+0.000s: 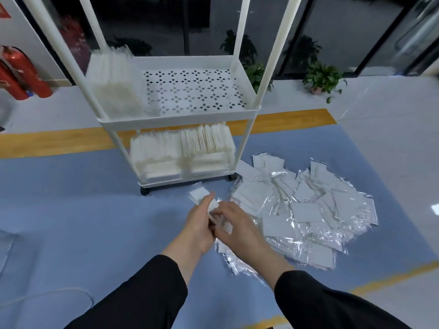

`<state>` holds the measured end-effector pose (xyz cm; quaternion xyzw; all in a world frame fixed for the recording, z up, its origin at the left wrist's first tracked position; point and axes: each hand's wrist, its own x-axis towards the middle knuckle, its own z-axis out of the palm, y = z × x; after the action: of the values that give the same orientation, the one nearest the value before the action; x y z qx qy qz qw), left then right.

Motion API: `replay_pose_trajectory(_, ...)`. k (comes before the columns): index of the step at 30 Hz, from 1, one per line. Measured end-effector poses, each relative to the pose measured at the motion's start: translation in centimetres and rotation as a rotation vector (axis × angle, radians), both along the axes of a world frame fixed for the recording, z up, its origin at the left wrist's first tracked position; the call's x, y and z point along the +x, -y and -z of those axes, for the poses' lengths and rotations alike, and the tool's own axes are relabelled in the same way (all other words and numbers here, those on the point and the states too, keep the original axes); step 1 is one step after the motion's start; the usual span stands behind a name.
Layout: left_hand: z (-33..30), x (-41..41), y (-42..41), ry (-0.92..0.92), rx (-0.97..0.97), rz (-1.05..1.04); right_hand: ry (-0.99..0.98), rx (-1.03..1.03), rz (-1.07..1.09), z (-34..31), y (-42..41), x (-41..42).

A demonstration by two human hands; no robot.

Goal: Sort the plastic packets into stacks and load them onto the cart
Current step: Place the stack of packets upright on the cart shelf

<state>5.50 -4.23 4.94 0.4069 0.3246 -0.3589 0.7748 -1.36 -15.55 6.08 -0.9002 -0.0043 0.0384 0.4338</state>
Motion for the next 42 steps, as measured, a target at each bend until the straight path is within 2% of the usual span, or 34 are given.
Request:
replay_pose_trajectory(2, 0.4, 0.4, 0.7, -0.011, 0.055, 0.046, -0.032, 0.050, -0.014, -0.5, 1.9, -0.8)
replay_pose_trajectory(3, 0.5, 0.5, 0.9, -0.024, 0.051, 0.072, -0.019, 0.055, 0.045, -0.5, 3.1, -1.0)
replay_pose_trajectory(5, 0.7, 0.8, 1.1, -0.064, 0.028, 0.083, 0.027, -0.051, 0.221, 0.5, 6.1, -0.7)
replay_pose_trajectory(7, 0.8, 1.0, 1.2, -0.063, 0.036, 0.077, -0.024, -0.232, 0.306, 2.2, 9.3, 0.0)
replay_pose_trajectory(9, 0.9, 1.1, 1.4, -0.058, 0.047, 0.127, -0.148, -0.419, 0.247, 3.9, 11.8, 0.2)
replay_pose_trajectory(13, 1.0, 1.2, 1.6, -0.035, 0.067, 0.199, -0.372, -0.748, -0.004, 6.3, 15.0, -1.7)
replay_pose_trajectory(16, 0.8, 1.3, 2.0, -0.004, 0.067, 0.212, -0.369, -0.869, -0.068, 7.5, 16.3, -3.4)
replay_pose_trajectory(21, 0.7, 1.9, 2.8, 0.063, 0.116, 0.230, -0.274, -0.608, 0.086, 7.6, 16.1, -3.5)
replay_pose_trajectory(25, 1.0, 2.2, 3.5, 0.111, 0.178, 0.233, -0.291, -0.491, 0.193, 5.9, 15.6, -2.8)
replay_pose_trajectory(29, 1.0, 2.2, 4.4, 0.122, 0.219, 0.254, -0.228, -0.321, 0.318, 4.0, 15.5, -2.8)
replay_pose_trajectory(35, 0.8, 2.1, 5.6, 0.125, 0.237, 0.246, -0.284, -0.040, 0.608, 1.4, 16.9, -3.1)
replay_pose_trajectory(39, 1.1, 1.7, 6.4, 0.132, 0.230, 0.256, -0.195, 0.083, 0.802, 0.0, 17.7, -2.8)
replay_pose_trajectory(42, 0.9, 1.1, 7.0, 0.140, 0.238, 0.252, -0.161, 0.268, 0.910, -1.3, 17.8, -2.4)
